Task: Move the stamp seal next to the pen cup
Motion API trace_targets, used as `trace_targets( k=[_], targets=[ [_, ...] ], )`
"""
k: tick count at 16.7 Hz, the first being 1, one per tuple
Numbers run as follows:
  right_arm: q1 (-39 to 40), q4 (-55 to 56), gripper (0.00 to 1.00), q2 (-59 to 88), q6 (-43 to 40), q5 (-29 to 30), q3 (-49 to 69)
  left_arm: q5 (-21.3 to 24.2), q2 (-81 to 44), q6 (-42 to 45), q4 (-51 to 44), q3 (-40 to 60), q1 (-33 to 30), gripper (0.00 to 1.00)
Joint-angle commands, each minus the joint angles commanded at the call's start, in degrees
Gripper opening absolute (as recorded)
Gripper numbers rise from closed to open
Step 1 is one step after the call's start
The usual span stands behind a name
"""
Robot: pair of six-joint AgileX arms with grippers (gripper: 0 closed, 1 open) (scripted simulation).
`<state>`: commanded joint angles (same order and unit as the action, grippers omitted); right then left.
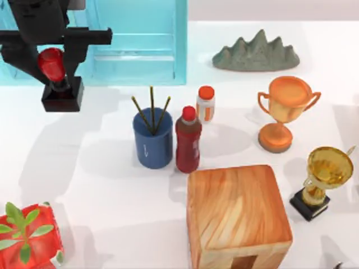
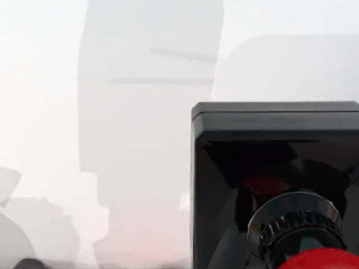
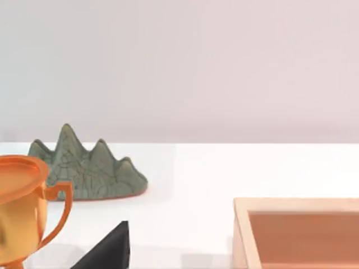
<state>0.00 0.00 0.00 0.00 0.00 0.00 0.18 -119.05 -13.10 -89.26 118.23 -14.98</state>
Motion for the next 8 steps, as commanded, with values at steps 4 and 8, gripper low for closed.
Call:
trace_targets(
  k=[4, 8],
  targets=[
    [0.0, 0.0, 1.0, 0.0, 0.0, 0.0, 0.0, 0.1, 0.2, -4.6, -0.6, 0.4, -4.6, 0.0],
    [0.0, 0.0, 1.0, 0.0, 0.0, 0.0, 0.0, 0.2, 0.5, -7.5, -0.8, 0.5, -7.2, 0.0]
  ],
)
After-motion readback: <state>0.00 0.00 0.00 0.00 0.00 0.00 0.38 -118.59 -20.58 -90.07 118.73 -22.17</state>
